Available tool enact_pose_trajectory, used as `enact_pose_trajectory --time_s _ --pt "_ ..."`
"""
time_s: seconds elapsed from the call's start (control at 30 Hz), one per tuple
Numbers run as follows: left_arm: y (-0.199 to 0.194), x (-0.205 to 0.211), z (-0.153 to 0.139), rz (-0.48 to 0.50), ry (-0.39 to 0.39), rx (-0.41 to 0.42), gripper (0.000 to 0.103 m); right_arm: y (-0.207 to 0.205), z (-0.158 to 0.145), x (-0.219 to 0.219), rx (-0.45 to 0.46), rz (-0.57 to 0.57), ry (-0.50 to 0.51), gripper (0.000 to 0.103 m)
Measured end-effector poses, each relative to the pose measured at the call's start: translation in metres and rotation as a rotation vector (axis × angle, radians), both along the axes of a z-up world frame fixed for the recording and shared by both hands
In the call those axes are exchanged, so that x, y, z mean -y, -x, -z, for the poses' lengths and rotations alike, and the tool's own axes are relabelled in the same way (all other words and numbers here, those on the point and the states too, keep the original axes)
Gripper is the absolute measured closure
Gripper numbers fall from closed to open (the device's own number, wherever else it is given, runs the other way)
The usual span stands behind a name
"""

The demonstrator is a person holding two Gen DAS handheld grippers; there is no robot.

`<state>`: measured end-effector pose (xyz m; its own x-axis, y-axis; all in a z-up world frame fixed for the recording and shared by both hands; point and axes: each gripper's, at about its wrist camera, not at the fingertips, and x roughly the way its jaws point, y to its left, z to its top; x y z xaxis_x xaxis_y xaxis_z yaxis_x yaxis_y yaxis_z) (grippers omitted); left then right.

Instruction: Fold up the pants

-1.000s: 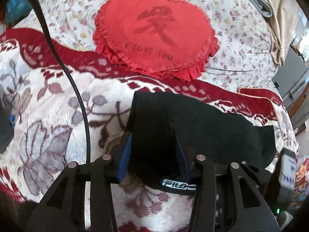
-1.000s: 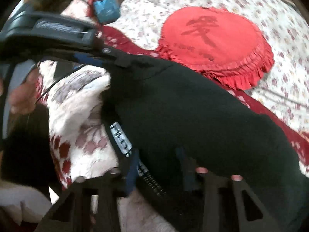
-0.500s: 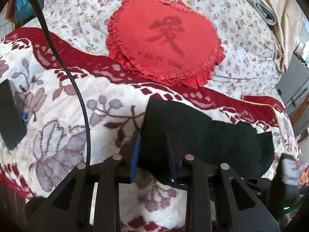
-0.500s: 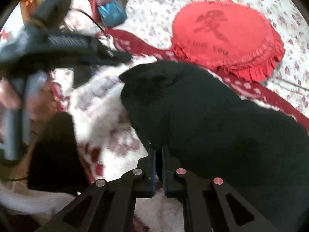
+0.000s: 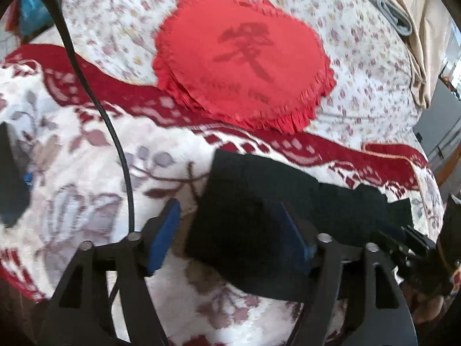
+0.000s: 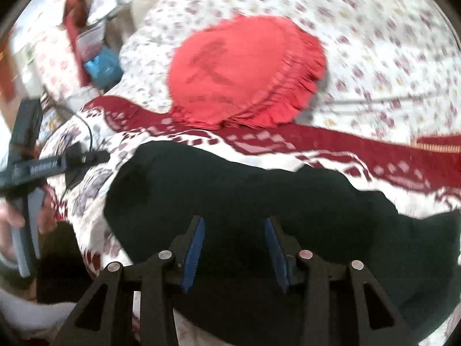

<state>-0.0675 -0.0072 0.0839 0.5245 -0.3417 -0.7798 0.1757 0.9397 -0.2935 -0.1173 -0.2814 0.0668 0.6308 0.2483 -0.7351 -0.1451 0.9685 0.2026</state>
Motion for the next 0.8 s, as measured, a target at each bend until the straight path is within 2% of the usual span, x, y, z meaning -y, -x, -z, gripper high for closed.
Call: enact_pose_trajectory --time_s 0.1,0.2,0.27,0.33,0.4,0.43,0.47,0.5,0.63,0.73,0.8 --pt "-0.011 0.006 0.021 0.035 0.046 -0.057 0.029 -0.006 0.015 0.010 -0.037 0.040 -0.037 0.061" --pt "-0.022 0.010 0.040 0.038 0.021 -0.096 0.029 -0.005 0.020 0.016 -0.041 0.051 -0.057 0.061" --pt "-0.029 0.009 0.054 0.040 0.034 -0.126 0.026 -0.005 0.021 0.019 -0.037 0.052 -0.064 0.061" --pt "-0.030 0.011 0.055 0.035 0.058 -0.105 0.023 -0.006 0.023 0.022 -0.040 0.058 -0.053 0.061" --pt "-0.029 0.021 0.053 0.057 0.047 -0.084 0.023 -0.006 0.024 0.025 -0.041 0.063 -0.051 0.060" --pt "-0.027 0.027 0.053 0.071 0.025 -0.072 0.030 -0.006 0.026 0.027 -0.046 0.069 -0.059 0.060" --pt "-0.027 0.031 0.054 0.080 0.007 -0.063 0.050 -0.006 0.028 0.027 -0.051 0.076 -0.065 0.059" --pt "-0.025 0.037 0.054 0.097 -0.010 -0.051 0.057 -0.006 0.030 0.028 -0.055 0.083 -0.070 0.058" --pt "-0.019 0.034 0.043 0.100 0.020 -0.014 0.067 -0.005 0.030 0.021 -0.054 0.083 -0.066 0.057" --pt "-0.016 0.009 0.018 0.064 0.087 0.019 0.071 -0.007 0.021 0.010 -0.031 0.057 -0.080 0.057" --pt "-0.011 -0.006 0.005 0.037 0.079 0.046 0.073 -0.009 0.014 -0.001 -0.002 0.033 -0.093 0.056"
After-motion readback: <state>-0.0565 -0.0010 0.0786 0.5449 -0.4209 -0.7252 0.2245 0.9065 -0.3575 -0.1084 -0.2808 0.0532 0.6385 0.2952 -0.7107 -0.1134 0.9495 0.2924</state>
